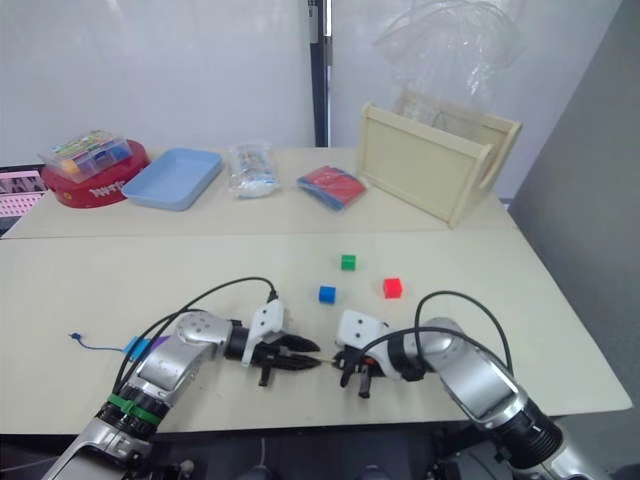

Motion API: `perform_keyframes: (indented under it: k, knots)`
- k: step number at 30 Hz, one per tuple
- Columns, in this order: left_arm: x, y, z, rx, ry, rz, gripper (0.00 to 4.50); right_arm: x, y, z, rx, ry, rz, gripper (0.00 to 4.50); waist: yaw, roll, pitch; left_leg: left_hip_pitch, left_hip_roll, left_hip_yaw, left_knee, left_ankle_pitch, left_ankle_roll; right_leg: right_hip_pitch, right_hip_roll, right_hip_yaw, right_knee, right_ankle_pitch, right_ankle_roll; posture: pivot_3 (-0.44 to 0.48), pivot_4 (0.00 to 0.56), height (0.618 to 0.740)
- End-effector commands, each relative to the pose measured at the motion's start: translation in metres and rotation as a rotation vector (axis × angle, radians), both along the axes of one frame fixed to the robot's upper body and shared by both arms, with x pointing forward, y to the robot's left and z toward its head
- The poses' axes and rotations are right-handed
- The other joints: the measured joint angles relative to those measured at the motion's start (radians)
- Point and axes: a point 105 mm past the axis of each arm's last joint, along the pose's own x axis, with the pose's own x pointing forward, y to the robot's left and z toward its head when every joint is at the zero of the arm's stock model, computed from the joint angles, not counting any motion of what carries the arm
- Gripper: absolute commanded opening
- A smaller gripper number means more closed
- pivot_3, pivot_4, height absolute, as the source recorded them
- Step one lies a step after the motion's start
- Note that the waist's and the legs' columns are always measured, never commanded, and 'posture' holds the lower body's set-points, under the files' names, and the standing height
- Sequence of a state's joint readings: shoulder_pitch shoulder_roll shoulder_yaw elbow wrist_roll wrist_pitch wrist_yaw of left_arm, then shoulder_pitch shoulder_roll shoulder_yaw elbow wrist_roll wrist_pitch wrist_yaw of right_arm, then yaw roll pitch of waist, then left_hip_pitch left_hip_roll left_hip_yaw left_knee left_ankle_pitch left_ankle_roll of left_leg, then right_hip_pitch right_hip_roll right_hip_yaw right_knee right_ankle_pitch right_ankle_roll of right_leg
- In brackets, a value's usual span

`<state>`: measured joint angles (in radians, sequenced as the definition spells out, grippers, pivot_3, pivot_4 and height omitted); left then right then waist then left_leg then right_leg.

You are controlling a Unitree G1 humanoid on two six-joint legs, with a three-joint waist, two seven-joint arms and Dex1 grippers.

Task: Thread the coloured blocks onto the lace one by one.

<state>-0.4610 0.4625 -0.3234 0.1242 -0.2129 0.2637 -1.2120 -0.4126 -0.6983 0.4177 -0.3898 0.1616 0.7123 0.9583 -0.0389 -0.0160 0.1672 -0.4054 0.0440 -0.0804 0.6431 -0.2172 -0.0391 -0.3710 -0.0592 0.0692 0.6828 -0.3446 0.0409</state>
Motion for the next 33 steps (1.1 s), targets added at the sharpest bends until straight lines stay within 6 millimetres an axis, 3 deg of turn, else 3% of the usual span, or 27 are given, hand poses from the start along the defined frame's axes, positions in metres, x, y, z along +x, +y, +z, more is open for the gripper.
perform_keyframes:
  k: [1, 14, 18, 25, 27, 31, 33]
  knots:
    - [0.000, 0.001, 0.003, -0.001, -0.016, -0.002, 0.02, -0.002, 0.001, 0.008, 0.011, -0.027, 0.012, 0.00, 0.000, 0.000, 0.000, 0.000, 0.000, 0.000, 0.000, 0.000, 0.000, 0.000, 0.000, 0.000, 0.000, 0.000, 0.000, 0.000, 0.150, 0.740]
    - [0.000, -0.002, 0.011, -0.029, -0.017, 0.003, 0.02, -0.008, 0.001, 0.007, 0.031, 0.006, 0.001, 0.00, 0.000, 0.000, 0.000, 0.000, 0.000, 0.000, 0.000, 0.000, 0.000, 0.000, 0.000, 0.000, 0.000, 0.000, 0.000, 0.000, 0.150, 0.740]
    - [-0.001, 0.000, 0.010, -0.021, -0.014, 0.003, 0.00, -0.008, -0.002, 0.020, 0.092, 0.000, -0.087, 1.34, 0.002, 0.000, 0.000, 0.000, 0.000, 0.000, 0.000, 0.000, 0.000, 0.000, 0.000, 0.000, 0.000, 0.000, 0.000, 0.000, 0.150, 0.740]
    - [-0.001, 0.007, 0.012, -0.007, -0.015, 0.013, 0.00, -0.010, -0.015, 0.046, 0.374, -0.059, -0.448, 3.75, 0.004, 0.000, 0.000, -0.001, 0.000, -0.001, 0.000, 0.000, 0.000, 0.000, 0.000, 0.000, 0.000, 0.000, 0.000, 0.000, 0.150, 0.740]
    - [-0.001, 0.010, 0.012, -0.004, -0.014, 0.016, 0.00, -0.007, -0.028, 0.047, 0.465, -0.098, -0.638, 4.42, 0.004, 0.000, 0.000, 0.000, 0.000, 0.000, 0.000, 0.000, 0.000, 0.000, 0.000, 0.000, 0.000, 0.000, 0.000, 0.000, 0.150, 0.740]
    - [-0.001, 0.011, 0.013, 0.004, -0.011, 0.015, 0.00, 0.000, -0.056, 0.032, 0.469, -0.234, -0.971, 4.47, 0.002, 0.000, 0.000, 0.000, 0.000, 0.000, -0.001, 0.000, 0.000, 0.000, 0.000, 0.000, 0.000, 0.000, 0.000, 0.000, 0.150, 0.740]
    - [-0.001, 0.012, 0.013, 0.007, -0.011, 0.013, 0.00, 0.003, -0.059, 0.028, 0.481, -0.274, -1.045, 4.47, 0.001, 0.000, 0.000, 0.000, 0.000, 0.000, -0.001, 0.000, 0.000, 0.000, 0.000, 0.000, 0.000, 0.000, 0.000, 0.000, 0.150, 0.740]
